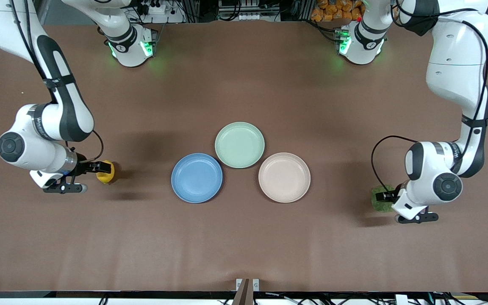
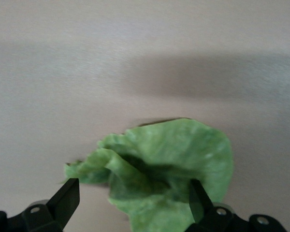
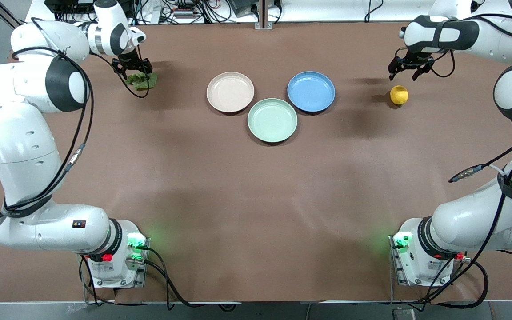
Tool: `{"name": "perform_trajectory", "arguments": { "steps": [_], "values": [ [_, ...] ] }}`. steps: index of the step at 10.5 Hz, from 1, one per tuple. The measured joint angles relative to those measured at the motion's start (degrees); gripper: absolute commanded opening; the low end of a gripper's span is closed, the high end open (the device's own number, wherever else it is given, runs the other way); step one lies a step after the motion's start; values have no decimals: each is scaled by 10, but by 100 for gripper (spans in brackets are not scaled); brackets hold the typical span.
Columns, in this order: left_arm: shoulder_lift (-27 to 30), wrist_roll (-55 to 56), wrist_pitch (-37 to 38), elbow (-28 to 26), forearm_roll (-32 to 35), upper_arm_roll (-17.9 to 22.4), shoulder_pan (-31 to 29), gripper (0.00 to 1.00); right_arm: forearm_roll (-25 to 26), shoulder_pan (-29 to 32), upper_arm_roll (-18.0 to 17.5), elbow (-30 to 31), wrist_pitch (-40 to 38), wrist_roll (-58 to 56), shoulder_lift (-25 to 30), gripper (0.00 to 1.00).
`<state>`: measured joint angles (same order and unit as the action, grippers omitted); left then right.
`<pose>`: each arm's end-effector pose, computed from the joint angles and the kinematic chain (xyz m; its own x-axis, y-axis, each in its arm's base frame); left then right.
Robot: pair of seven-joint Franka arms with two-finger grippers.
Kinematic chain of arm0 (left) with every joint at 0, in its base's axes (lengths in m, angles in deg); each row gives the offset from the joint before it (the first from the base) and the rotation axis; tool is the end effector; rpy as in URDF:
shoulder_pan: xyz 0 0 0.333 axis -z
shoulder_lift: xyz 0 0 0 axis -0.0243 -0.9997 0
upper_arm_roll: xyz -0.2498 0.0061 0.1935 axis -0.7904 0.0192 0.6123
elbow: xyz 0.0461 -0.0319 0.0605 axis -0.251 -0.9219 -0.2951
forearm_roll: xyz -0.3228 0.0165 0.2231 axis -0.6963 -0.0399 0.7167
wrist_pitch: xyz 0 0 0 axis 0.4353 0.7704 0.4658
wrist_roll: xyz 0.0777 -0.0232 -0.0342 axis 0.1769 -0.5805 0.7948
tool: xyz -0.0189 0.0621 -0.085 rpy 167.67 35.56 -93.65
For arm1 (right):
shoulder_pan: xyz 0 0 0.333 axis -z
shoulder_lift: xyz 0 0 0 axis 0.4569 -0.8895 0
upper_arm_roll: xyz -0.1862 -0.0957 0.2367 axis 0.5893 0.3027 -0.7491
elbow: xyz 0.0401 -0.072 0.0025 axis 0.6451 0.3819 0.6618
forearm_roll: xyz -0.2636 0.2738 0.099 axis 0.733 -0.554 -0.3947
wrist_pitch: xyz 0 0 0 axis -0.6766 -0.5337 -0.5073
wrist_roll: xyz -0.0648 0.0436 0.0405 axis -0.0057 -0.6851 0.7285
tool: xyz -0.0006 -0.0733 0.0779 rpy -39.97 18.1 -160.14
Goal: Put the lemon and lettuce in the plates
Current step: 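Close the right gripper on the lemon while the left gripper grasps lettuce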
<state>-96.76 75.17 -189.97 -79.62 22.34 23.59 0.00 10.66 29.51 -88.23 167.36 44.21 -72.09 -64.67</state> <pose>0.6965 0.0036 0.1860 0.9936 0.0855 -0.0744 0.0777 -0.9917 -0.1021 0.6089 -0.0156 0.2655 0.9956 0.0024 -0.0932 -0.0007 -0.9994 -0.0340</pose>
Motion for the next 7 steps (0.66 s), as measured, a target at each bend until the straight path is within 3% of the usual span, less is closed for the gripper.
{"name": "perform_trajectory", "arguments": {
  "steps": [3, 4, 5, 6, 7],
  "values": [
    [-11, 1, -23, -3, 0, -5, 3, 100, 7, 0, 0, 46, 73, -2, -4, 100],
    [-13, 1, -30, -3, 0, -6, 3, 69, 8, 0, 0, 58, 97, -2, -12, 100],
    [-14, 1, -33, -3, 0, -6, 3, 27, 8, 0, 0, 64, 118, -3, -23, 100],
    [-14, 1, -34, -3, -4, -9, 3, 1, 8, 0, 0, 67, 135, -3, -33, 100],
    [-13, 2, -34, -2, -8, -12, 4, 0, 8, 0, 0, 68, 145, -3, -42, 100]
  ]
}}
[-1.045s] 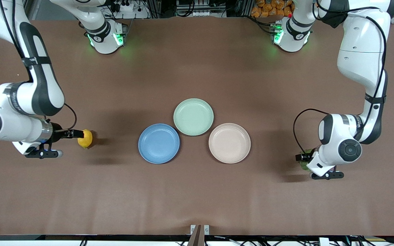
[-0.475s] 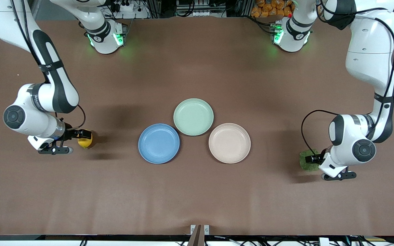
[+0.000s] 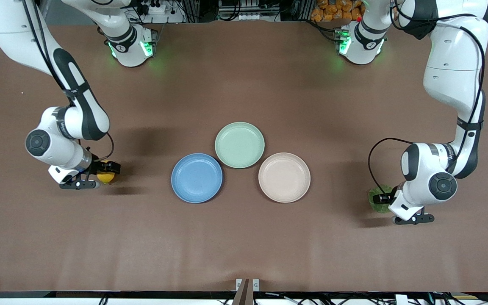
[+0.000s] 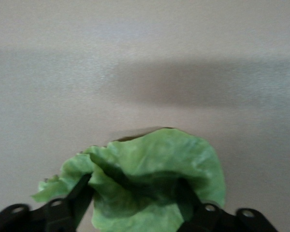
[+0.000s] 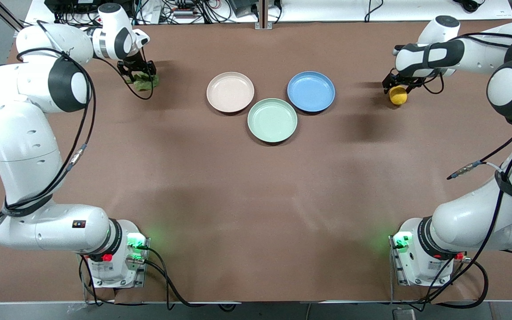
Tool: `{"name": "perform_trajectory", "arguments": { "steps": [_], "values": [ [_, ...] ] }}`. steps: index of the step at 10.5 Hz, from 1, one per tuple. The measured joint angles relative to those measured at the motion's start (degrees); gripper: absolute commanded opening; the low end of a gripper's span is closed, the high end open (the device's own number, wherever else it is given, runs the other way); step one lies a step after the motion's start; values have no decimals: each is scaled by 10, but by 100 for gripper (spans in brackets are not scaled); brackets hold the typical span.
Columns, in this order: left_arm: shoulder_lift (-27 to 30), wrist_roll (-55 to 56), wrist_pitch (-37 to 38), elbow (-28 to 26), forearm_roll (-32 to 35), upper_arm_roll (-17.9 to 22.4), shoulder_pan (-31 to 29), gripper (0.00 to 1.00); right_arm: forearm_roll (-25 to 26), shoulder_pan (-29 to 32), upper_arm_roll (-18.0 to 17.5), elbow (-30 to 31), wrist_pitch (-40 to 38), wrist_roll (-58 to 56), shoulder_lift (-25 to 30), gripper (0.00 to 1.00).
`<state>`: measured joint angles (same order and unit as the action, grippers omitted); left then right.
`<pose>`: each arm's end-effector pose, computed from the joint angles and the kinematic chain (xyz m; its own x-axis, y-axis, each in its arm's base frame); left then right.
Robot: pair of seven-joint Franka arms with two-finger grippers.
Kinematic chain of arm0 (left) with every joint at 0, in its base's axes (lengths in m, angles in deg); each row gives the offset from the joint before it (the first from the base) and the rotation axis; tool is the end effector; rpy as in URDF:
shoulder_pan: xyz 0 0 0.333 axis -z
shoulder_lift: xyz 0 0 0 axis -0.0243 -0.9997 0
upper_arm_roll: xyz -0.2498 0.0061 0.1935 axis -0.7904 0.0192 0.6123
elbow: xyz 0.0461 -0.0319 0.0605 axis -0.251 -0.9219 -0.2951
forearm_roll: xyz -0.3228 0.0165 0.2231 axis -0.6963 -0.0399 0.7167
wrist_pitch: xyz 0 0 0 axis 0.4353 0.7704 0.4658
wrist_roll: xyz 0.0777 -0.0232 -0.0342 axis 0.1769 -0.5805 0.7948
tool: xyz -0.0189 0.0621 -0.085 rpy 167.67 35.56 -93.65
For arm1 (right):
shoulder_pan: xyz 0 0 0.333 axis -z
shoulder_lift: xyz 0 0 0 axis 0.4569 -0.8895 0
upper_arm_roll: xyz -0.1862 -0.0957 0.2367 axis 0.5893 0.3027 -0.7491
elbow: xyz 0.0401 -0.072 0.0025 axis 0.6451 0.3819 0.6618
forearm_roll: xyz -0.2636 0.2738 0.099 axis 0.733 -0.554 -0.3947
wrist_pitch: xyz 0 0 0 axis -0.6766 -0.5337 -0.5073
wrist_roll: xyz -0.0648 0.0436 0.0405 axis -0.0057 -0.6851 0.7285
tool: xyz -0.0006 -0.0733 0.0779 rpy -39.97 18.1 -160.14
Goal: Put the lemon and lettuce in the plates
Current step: 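Close the right gripper on the lemon while the left gripper grasps lettuce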
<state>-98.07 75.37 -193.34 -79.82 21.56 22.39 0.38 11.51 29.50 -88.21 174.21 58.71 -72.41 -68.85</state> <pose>0.6983 -0.0147 0.1730 0.9965 0.0709 -0.0448 0.0675 -0.9951 -0.0718 0.5875 -0.0159 0.1956 0.9994 0.0132 -0.0331 0.0126 -0.9997 -0.0186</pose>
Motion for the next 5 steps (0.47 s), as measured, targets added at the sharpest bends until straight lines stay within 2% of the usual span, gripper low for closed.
{"name": "perform_trajectory", "arguments": {
  "steps": [1, 2, 5],
  "values": [
    [1, 1, 0, 1, -1, 0, 1, 0, 0, 0, 0, 0, 5, 0, -6, 97],
    [4, 1, 0, 1, -1, 1, 1, 0, 3, 0, 0, 0, 6, -2, -8, 86],
    [11, 4, 0, 2, -1, 0, 8, 0, 12, 0, 0, 0, 6, -3, -9, 34]
  ]
}}
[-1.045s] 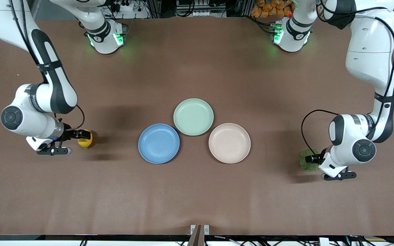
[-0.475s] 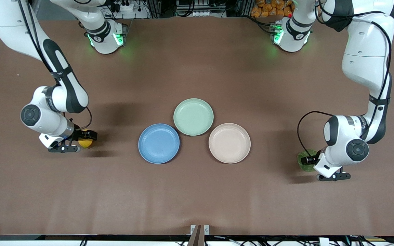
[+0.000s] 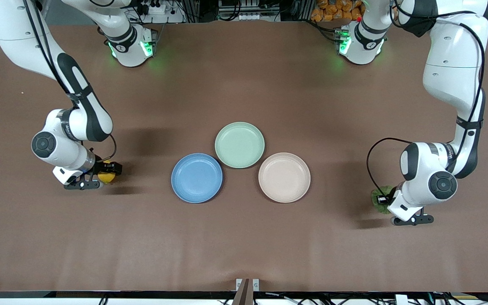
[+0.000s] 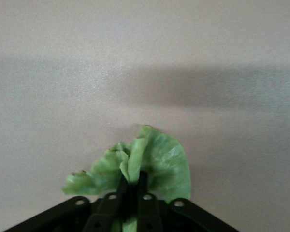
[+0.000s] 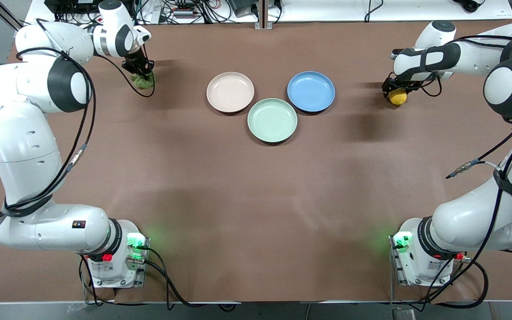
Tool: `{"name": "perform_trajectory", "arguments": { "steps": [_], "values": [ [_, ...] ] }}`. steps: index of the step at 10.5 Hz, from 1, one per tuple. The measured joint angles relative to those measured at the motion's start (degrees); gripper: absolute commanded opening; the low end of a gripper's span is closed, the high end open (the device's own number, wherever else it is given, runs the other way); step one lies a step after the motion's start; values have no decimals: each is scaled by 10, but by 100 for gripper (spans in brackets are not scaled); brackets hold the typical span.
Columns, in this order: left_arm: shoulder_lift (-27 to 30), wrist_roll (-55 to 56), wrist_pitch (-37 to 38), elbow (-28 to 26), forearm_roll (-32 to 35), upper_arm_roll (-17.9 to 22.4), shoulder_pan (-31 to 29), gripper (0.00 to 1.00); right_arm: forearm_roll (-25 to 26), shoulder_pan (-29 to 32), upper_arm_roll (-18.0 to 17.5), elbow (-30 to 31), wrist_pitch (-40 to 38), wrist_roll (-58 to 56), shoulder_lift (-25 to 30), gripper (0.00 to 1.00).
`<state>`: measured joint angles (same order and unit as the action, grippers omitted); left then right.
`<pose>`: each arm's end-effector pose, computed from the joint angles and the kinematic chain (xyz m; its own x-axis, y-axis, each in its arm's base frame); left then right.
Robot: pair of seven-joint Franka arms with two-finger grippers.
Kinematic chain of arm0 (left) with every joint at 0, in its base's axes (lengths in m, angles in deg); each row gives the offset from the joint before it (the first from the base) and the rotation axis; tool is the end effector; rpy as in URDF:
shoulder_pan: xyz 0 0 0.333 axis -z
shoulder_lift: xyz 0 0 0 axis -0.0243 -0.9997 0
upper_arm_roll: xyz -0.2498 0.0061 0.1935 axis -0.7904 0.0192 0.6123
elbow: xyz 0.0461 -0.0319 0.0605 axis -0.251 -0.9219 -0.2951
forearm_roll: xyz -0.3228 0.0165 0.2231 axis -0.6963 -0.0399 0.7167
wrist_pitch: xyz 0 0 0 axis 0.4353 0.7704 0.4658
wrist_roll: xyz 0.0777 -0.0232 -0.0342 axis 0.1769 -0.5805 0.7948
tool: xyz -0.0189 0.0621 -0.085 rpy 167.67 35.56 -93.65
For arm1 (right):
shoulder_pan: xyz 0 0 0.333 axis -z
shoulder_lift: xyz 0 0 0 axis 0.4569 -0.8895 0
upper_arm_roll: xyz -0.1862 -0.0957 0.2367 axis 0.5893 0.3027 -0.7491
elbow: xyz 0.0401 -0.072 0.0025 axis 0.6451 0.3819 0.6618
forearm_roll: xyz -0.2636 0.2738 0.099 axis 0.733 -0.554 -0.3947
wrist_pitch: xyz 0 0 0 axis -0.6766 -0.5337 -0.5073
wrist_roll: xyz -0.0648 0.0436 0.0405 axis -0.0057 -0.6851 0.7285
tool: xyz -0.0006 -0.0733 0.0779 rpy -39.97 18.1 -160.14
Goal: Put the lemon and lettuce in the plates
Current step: 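Close the right gripper on the lemon while the left gripper grasps lettuce, then carry the lemon to the blue plate while the left gripper carries lettuce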
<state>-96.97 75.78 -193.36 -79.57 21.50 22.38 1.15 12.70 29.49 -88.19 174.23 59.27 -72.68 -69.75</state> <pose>0.7024 -0.0244 0.1883 0.9977 0.0651 -0.0206 0.0635 -0.9956 -0.0687 0.5862 -0.0158 0.1871 0.9986 0.0345 -0.0399 0.0342 -0.9994 -0.0075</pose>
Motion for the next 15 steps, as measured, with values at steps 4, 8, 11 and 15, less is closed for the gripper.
{"name": "perform_trajectory", "arguments": {
  "steps": [4, 8, 11, 15],
  "values": [
    [35, 8, 26, 2, -2, -9, 3, 0, 2, 0, 0, -1, 0, 0, 0, 0],
    [84, 53, 80, 2, -40, -34, 7, 0, 2, -12, -4, -32, -68, 2, 6, 0],
    [103, 165, 95, 2, -47, -78, 7, 0, 2, -46, -5, -79, -128, 48, 15, 0],
    [104, 320, 96, 2, -50, -131, 15, 0, 1, -113, -7, -116, -132, 140, 13, 0]
  ]
}}
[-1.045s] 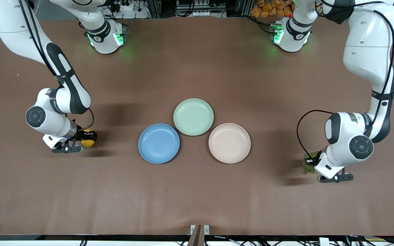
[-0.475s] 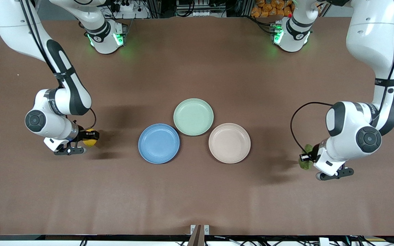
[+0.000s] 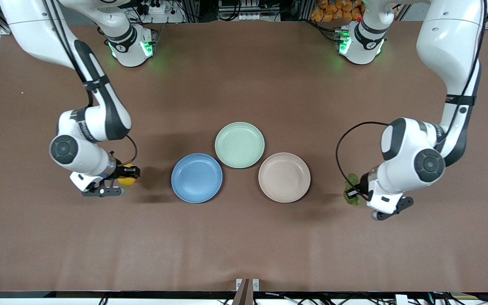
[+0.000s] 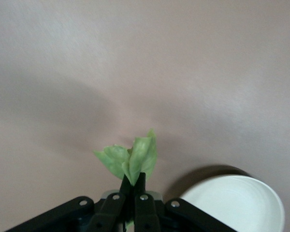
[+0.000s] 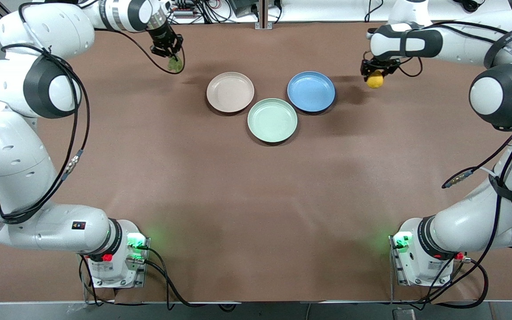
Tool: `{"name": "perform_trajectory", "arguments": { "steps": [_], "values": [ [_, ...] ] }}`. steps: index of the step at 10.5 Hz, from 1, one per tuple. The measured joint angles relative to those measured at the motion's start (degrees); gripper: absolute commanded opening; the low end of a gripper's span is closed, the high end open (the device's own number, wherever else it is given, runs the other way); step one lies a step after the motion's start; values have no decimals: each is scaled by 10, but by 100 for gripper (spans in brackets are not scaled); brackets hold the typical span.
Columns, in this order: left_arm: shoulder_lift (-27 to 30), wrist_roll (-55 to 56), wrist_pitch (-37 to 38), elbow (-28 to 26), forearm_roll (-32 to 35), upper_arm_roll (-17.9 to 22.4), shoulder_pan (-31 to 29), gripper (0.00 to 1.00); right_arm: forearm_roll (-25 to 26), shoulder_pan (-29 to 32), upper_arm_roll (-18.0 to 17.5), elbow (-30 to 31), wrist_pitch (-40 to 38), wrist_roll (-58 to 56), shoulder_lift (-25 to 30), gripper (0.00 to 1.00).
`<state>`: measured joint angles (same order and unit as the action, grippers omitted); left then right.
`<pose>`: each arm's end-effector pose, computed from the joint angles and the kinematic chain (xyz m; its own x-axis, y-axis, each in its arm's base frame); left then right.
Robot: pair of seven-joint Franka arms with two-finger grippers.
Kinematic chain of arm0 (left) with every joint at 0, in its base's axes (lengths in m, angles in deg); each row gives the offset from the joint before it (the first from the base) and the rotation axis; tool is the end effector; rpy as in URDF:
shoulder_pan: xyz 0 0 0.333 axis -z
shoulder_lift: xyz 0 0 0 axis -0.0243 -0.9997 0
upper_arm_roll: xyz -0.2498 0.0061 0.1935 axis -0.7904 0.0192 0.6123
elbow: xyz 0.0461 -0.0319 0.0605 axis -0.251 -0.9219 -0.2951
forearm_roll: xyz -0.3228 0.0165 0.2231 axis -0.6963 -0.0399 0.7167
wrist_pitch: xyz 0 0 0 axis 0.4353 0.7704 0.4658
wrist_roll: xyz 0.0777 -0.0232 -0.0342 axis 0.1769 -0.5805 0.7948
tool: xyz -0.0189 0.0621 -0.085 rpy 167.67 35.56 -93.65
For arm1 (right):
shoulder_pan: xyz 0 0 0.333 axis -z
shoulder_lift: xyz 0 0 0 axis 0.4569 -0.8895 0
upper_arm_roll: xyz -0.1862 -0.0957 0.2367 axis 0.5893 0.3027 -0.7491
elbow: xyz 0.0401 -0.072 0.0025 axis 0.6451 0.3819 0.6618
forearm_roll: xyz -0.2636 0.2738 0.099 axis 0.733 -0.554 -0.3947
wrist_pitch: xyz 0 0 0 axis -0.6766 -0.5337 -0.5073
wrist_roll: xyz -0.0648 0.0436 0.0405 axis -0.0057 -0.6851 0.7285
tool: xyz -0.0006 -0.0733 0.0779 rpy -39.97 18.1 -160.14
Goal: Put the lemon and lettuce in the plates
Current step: 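Carry the lemon to the blue plate while the left gripper carries lettuce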
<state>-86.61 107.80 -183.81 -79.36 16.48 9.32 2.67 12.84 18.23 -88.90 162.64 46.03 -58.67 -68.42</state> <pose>0.6786 -0.1787 0.3110 0.8918 0.4443 -0.0851 0.4513 -0.8871 0.0969 0.6242 0.1138 0.2615 0.9989 -0.0010 -0.0464 -0.0010 -1.0000 0.0002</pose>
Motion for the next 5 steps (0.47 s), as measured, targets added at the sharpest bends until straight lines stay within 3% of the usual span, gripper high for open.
{"name": "perform_trajectory", "arguments": {
  "steps": [5],
  "values": [
    [-15, 113, -3, -5, -21, -16, 65, 0, -44, -67, -2, -45, 5, 74, -31, 0]
  ]
}}
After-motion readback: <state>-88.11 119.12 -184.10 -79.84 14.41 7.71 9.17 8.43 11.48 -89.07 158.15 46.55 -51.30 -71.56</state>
